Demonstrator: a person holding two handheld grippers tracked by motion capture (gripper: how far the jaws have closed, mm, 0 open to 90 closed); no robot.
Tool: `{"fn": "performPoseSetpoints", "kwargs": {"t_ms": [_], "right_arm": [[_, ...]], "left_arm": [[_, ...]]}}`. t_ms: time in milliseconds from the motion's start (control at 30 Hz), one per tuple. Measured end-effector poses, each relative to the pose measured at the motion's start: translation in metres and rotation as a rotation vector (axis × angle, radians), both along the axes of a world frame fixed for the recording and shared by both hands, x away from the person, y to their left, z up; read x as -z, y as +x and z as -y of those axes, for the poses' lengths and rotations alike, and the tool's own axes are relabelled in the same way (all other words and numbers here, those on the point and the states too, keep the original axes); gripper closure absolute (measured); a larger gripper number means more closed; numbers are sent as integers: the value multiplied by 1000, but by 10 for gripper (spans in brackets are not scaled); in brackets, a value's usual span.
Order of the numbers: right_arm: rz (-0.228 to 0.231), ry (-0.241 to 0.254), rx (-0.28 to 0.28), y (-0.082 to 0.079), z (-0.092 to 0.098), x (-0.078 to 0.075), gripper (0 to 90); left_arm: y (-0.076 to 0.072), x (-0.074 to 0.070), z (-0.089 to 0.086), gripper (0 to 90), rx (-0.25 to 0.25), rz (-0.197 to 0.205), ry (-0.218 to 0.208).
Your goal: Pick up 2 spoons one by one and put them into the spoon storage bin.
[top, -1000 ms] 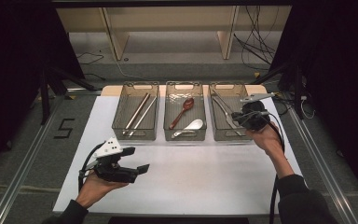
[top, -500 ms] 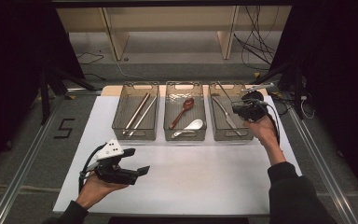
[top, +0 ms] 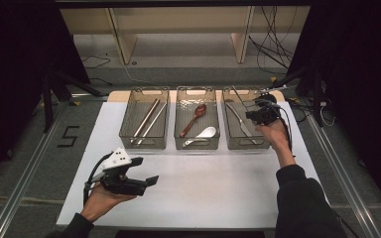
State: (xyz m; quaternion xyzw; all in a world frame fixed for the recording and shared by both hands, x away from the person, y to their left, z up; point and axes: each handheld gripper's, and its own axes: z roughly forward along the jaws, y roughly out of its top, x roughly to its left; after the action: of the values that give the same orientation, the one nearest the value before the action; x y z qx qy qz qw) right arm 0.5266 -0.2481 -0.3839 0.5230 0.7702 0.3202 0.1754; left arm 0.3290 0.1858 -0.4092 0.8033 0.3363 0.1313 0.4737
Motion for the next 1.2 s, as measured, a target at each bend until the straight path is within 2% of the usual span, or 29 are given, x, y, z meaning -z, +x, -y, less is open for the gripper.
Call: {"fn": "performPoseSetpoints", "kwargs": {"t_ms": [467, 533, 567, 633, 800, 900, 1067, 1200], "right_arm": [[-65, -6, 43, 10, -8, 15, 870], [-75, -5, 62, 12, -8, 17, 852], [-72, 2, 61, 12, -8, 18, 808], [-70, 32, 43, 11, -7, 16, 741], [-53, 44, 20, 5, -7, 8, 651], [-28, 70, -11, -1, -5, 4, 596], [-1, 115, -75, -18, -7, -1, 499], [39, 152, -113, -34, -9, -5, 441]], "left_arm": [[0, 0, 0, 158, 5, -5, 1], [0, 1, 1, 158, 2, -11, -2], [0, 1, 1, 159, 4, -13, 0], [0, 1, 2, 159, 9, -13, 2], [0, 1, 1, 158, 8, -11, -4], [1, 0, -1, 158, 4, -22, -28], [2, 0, -2, 158, 2, -23, -45], [2, 0, -2, 157, -2, -31, -54]]}}
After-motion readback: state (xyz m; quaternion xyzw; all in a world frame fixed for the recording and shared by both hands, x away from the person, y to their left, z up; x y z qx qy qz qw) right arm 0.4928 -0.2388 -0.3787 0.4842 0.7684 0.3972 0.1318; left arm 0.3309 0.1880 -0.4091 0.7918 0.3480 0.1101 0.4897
